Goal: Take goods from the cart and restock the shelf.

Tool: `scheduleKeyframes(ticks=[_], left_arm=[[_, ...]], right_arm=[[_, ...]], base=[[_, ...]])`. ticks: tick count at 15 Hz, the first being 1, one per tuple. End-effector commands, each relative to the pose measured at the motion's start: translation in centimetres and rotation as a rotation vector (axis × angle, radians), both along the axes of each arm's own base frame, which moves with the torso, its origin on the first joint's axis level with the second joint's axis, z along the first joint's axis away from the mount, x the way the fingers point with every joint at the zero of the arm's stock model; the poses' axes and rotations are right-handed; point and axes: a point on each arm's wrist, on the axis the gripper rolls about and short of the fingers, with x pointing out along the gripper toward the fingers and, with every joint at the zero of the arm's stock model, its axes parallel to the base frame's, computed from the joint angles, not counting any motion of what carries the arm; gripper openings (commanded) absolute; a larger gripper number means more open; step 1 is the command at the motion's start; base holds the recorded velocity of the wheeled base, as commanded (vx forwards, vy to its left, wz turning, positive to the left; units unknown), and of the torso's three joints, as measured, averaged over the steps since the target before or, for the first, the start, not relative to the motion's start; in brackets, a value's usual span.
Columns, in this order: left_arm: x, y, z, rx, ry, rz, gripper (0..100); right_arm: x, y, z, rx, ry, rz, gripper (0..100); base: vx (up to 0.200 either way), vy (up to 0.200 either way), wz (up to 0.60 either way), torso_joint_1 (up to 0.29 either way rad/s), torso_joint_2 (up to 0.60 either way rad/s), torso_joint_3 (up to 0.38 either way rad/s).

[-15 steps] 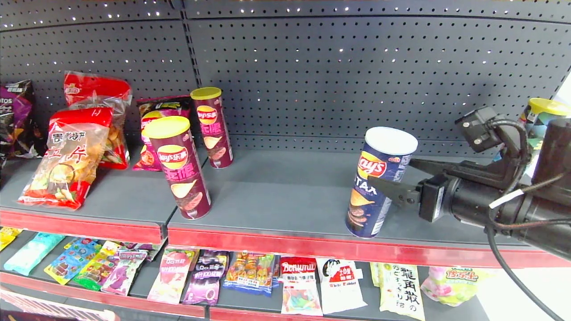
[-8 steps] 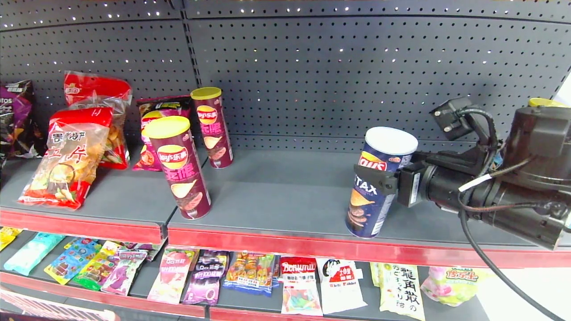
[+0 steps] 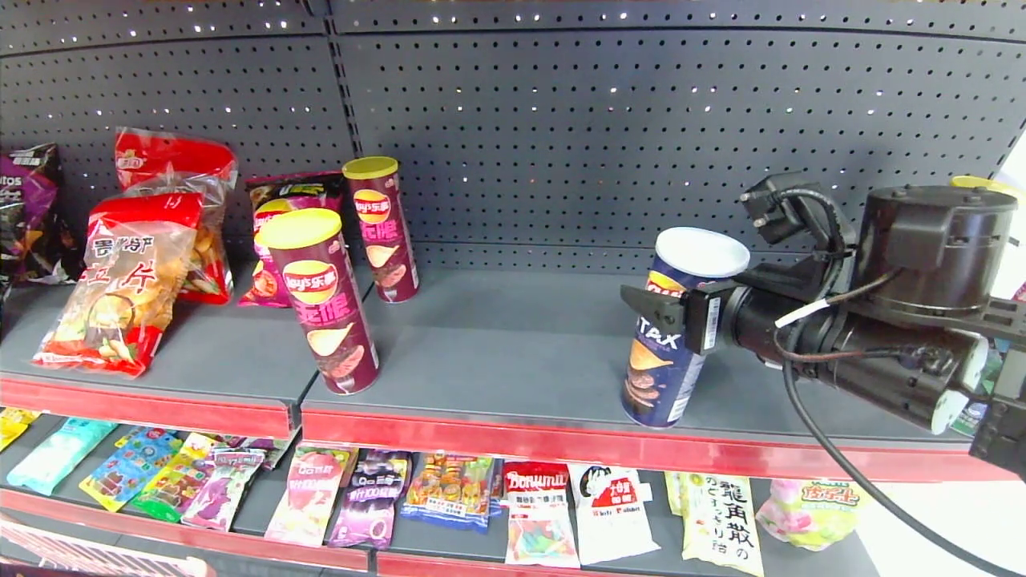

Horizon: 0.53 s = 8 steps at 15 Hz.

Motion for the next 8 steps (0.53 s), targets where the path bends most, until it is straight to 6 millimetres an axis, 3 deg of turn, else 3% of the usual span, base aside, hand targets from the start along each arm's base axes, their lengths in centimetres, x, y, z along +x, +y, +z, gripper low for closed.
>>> scheduleKeyframes(ticks=[1,2,3,8], left_arm=[[0.0,-0.01,0.01,0.0,0.0,-0.001,0],[0.0,-0.01,0.01,0.0,0.0,-0.001,0],[0.0,-0.01,0.01,-0.001,0.0,-0.001,0],[0.02,-0.01,0.02,0.0,0.001,-0.001,0]], right_arm=[[0.22,0.07,-0.48,-0.008,0.015,-0.002,100],[0.4,0.09,-0.68,-0.009,0.021,-0.007,100],[0.46,0.13,-0.72,-0.004,0.021,-0.008,0],[0.4,0.11,-0.58,0.019,0.014,0.0,0]], base=[[0.0,0.0,0.0,0.0,0.0,0.0],[0.0,0.0,0.0,0.0,0.0,0.0],[0.0,0.0,0.0,0.0,0.0,0.0],[0.0,0.0,0.0,0.0,0.0,0.0]])
